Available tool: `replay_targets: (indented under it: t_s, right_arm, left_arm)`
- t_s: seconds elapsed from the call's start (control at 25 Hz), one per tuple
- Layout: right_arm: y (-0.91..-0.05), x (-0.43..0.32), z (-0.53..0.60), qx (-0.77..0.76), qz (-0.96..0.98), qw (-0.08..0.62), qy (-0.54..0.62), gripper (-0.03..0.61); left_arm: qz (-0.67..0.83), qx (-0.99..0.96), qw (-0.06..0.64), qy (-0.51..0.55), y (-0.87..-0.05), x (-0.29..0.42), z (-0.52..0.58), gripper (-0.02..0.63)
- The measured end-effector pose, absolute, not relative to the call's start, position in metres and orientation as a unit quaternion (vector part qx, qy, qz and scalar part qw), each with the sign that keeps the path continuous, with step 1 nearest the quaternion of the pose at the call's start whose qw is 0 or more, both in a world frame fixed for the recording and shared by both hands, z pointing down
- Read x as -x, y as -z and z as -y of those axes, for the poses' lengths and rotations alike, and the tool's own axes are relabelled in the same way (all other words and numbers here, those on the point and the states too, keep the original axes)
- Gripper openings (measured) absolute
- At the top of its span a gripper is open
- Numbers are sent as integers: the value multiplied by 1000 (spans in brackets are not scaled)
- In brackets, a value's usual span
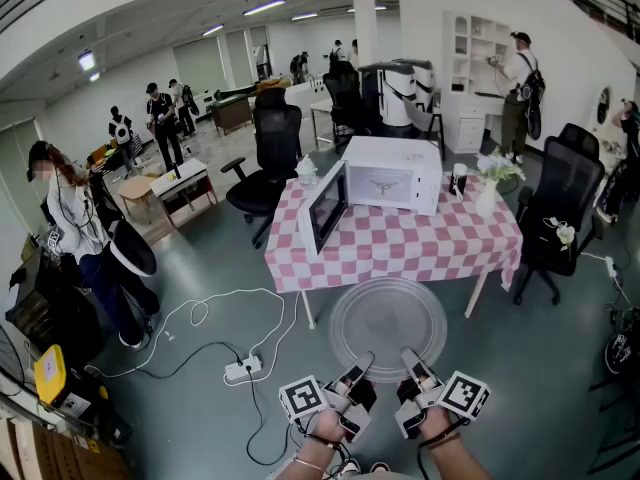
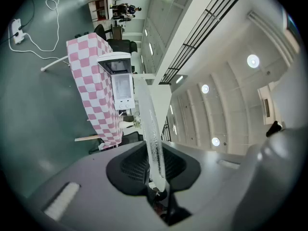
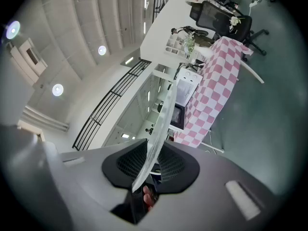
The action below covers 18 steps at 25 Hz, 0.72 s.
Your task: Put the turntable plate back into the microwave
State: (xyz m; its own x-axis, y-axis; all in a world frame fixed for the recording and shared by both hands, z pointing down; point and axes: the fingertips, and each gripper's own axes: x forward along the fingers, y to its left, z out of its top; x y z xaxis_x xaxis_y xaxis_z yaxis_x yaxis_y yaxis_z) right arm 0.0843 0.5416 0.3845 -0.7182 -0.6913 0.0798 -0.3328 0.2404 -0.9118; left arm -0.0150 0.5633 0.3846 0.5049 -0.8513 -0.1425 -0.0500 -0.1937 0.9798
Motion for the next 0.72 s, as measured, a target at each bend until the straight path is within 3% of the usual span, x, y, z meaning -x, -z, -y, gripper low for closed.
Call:
replay_targets:
  t_s: [0.72]
  right_arm:
    - [-371,-42,-543,313,-782,207,497,74]
  left_arm:
    - [310,-694,545,353,-381,48,-562,44]
